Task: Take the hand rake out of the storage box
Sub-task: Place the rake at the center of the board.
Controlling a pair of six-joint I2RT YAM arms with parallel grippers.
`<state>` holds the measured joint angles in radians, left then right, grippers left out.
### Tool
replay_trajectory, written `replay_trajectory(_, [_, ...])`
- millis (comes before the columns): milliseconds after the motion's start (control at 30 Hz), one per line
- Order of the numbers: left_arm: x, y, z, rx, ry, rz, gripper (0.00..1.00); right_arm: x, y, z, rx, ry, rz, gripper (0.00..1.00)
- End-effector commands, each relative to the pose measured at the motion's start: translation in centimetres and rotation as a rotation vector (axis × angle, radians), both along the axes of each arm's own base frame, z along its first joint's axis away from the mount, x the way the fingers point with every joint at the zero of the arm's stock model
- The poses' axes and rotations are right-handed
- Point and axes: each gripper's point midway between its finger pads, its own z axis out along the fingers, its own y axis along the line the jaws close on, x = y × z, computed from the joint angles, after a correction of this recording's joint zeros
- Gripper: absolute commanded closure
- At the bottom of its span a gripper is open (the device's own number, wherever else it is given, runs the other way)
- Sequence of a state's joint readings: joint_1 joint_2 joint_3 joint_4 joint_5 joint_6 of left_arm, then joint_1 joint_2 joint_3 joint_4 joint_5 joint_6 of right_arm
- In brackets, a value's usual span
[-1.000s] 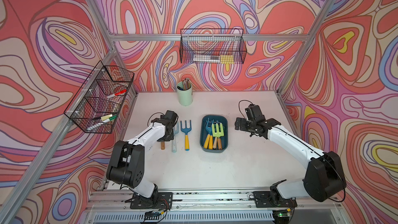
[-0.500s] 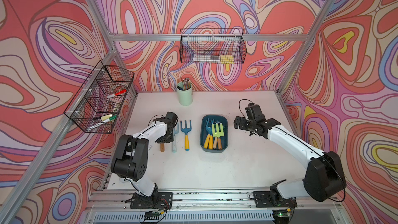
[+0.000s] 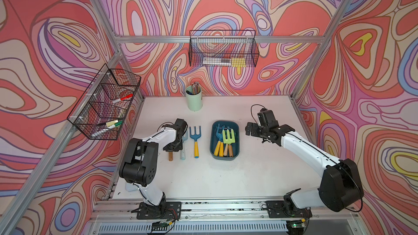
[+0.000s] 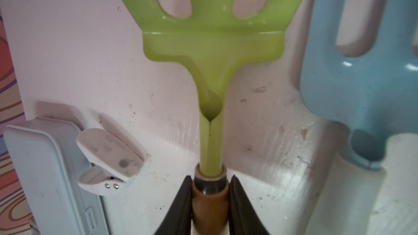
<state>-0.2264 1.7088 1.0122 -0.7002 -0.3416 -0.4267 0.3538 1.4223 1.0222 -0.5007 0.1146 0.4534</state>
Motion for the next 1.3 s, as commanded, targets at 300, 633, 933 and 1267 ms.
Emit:
replay_trajectory(300, [-0.7, 0.6, -0.6, 0.01, 0.049, 0.021, 0.9, -0.1, -0.1, -0.2, -0.003, -0.005, 0.003, 0.02])
replay_trajectory(633, [-0.6, 0.6, -1.1, 0.014, 0.074, 0.014, 0.89, -0.1, -0.2, -0.1, -0.005, -0.007, 0.001, 0.02])
replay_trajectory(933, [-0.3, 0.6, -1.6, 0.01, 0.085, 0.017, 0.87, -0.1, -0.1, 0.0, -0.002, -0.008, 0.003, 0.02])
replay_trajectory(1267, [0.1, 0.8, -1.7, 0.003, 0.084, 0.018, 0.85, -0.1, -0.1, 0.1, -0.001, -0.007, 0.004, 0.02])
